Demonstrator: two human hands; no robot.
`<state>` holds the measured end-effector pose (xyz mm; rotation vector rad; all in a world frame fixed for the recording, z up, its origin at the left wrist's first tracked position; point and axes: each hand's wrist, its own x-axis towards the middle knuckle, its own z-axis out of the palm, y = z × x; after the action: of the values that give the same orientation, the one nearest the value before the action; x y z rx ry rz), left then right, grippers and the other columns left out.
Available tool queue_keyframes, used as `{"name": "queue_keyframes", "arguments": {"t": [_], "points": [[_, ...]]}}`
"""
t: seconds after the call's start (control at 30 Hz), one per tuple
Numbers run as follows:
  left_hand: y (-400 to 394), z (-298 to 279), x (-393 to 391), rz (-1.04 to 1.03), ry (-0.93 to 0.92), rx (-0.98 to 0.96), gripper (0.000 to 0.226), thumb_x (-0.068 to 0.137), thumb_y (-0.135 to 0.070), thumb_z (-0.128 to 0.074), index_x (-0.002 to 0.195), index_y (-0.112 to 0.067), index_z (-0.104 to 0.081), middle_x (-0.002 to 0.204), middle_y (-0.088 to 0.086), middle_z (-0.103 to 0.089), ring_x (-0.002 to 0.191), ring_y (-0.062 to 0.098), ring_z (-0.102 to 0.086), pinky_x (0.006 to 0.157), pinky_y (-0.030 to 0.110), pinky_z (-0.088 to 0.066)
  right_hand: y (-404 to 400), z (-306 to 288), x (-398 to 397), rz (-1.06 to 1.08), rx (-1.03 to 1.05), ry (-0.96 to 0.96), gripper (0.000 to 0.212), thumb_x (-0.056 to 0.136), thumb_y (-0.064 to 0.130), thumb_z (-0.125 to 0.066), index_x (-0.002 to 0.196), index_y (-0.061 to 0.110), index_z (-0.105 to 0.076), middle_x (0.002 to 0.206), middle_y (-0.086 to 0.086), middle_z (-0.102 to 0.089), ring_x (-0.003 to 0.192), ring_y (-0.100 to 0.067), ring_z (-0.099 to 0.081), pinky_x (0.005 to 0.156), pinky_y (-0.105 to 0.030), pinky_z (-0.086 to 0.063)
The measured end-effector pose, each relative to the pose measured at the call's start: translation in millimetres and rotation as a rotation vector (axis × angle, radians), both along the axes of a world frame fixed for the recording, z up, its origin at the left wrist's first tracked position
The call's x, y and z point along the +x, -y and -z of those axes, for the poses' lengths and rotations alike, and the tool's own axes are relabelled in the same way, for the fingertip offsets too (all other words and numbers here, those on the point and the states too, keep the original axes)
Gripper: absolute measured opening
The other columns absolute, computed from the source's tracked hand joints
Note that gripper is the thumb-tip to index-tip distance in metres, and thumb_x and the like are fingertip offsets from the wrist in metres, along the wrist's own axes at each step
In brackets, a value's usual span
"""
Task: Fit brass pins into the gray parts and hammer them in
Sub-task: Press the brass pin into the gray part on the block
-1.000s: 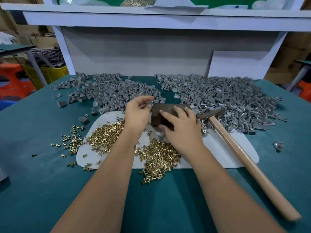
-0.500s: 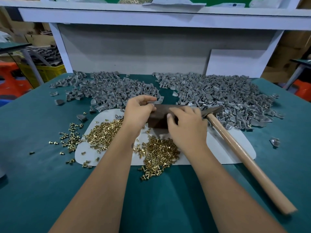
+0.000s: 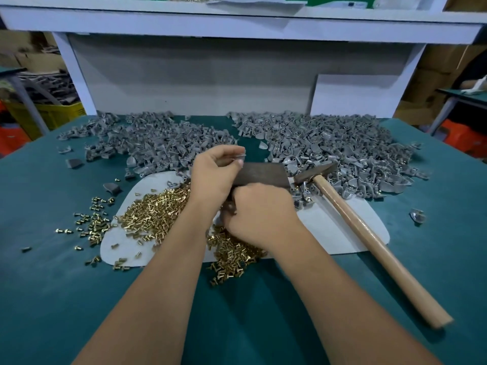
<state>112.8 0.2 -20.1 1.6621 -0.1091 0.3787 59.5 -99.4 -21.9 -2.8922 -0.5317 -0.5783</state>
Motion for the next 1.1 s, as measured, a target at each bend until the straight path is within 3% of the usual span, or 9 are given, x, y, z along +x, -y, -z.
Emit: {"name": "queue_keyframes", "arguments": {"t": [0.13, 0.37, 0.5, 0.63, 0.7, 0.83, 0.9, 1.0, 1.1], "points": [[3.6, 6.9, 4.3, 0.01, 0.018, 0.042, 0.026, 0.086, 0.002, -0.069, 0.093, -0.023, -0.072, 0.09, -0.011, -0.07, 0.079, -0.01, -0.064, 0.078, 0.012, -0.053, -1.4, 3.4, 1.4, -0.088, -0.01, -0.128, 0.027, 0.085, 0.031, -0.055, 0.101, 0.011, -0.063, 0.102, -0.007, -0.06, 0.093, -0.028, -0.058, 0.061, -0.031, -0.034], [-3.0, 13.0, 8.2, -0.063, -0.048, 0.058, 0.025, 0.082, -0.014, -0.077, 0.075, -0.037, -0.071, 0.083, -0.011, -0.073, 0.089, 0.009, -0.069, 0.089, 0.039, -0.056, -0.8, 3.4, 5.3, -0.095, 0.086, -0.201, 0.01, 0.085, 0.022, -0.057, 0.09, 0.014, -0.061, 0.089, -0.005, -0.063, 0.082, -0.027, -0.059, 0.056, -0.028, -0.03], [-6.4, 14.7, 9.4, -0.178, -0.06, 0.131, 0.016, 0.079, -0.026, -0.08, 0.073, -0.037, -0.07, 0.084, -0.017, -0.07, 0.094, 0.01, -0.066, 0.089, 0.044, -0.055, 2.2, 5.2, 5.5, -0.108, 0.149, -0.212, 0.012, 0.085, 0.021, -0.056, 0.093, 0.016, -0.063, 0.09, -0.003, -0.066, 0.083, -0.026, -0.06, 0.059, -0.029, -0.041], [-10.6, 15.6, 9.8, -0.178, -0.113, 0.152, 0.009, 0.08, -0.034, -0.079, 0.074, -0.031, -0.072, 0.092, -0.007, -0.071, 0.109, 0.032, -0.061, 0.092, 0.053, -0.052, 4.7, 5.4, 6.7, -0.131, 0.297, -0.231, 0.006, 0.081, 0.022, -0.059, 0.083, 0.02, -0.064, 0.08, 0.003, -0.066, 0.078, -0.02, -0.061, 0.064, -0.032, -0.05], [-13.8, 15.1, 10.4, -0.176, -0.121, 0.163, 0.012, 0.085, -0.039, -0.073, 0.075, -0.031, -0.071, 0.089, -0.004, -0.071, 0.107, 0.028, -0.061, 0.09, 0.045, -0.052, 6.5, 5.4, 9.0, -0.135, 0.421, -0.222, 0.004, 0.079, 0.019, -0.062, 0.078, 0.022, -0.062, 0.077, 0.006, -0.065, 0.074, -0.015, -0.06, 0.066, -0.033, -0.052], [-18.5, 10.2, 8.8, -0.21, -0.132, 0.049, 0.022, 0.096, -0.028, -0.055, 0.079, -0.033, -0.068, 0.07, -0.016, -0.065, 0.058, -0.004, -0.053, 0.057, 0.015, -0.044, 13.5, 7.2, 15.1, -0.084, 0.628, -0.191, 0.02, 0.078, 0.007, -0.062, 0.076, 0.026, -0.06, 0.074, 0.014, -0.057, 0.066, -0.004, -0.052, 0.062, -0.027, -0.049], [-19.5, 7.1, 5.6, -0.18, -0.138, 0.025, 0.028, 0.094, -0.013, -0.052, 0.083, -0.034, -0.068, 0.08, -0.018, -0.068, 0.064, -0.014, -0.055, 0.051, 0.0, -0.038, 18.1, 8.8, 18.0, -0.037, 0.704, -0.166, 0.022, 0.077, 0.004, -0.06, 0.074, 0.026, -0.059, 0.072, 0.014, -0.055, 0.064, -0.002, -0.049, 0.06, -0.021, -0.043], [-15.2, 5.7, 1.8, -0.09, -0.102, 0.109, 0.028, 0.088, -0.008, -0.054, 0.089, -0.033, -0.067, 0.096, -0.016, -0.067, 0.102, 0.007, -0.062, 0.082, 0.016, -0.051, 23.2, 9.1, 20.7, -0.007, 0.836, -0.128, 0.021, 0.075, 0.003, -0.06, 0.072, 0.024, -0.057, 0.068, 0.012, -0.054, 0.06, -0.001, -0.048, 0.054, -0.013, -0.039], [-8.8, 7.5, 2.0, -0.223, -0.026, 0.478, 0.012, 0.083, -0.042, -0.063, 0.094, -0.04, -0.067, 0.095, -0.016, -0.062, 0.115, 0.018, -0.048, 0.098, 0.042, -0.037, 26.1, 8.2, 23.2, -0.002, 0.884, -0.068, 0.021, 0.074, 0.005, -0.065, 0.072, 0.022, -0.054, 0.066, 0.011, -0.052, 0.058, -0.001, -0.046, 0.053, -0.013, -0.038]]}}
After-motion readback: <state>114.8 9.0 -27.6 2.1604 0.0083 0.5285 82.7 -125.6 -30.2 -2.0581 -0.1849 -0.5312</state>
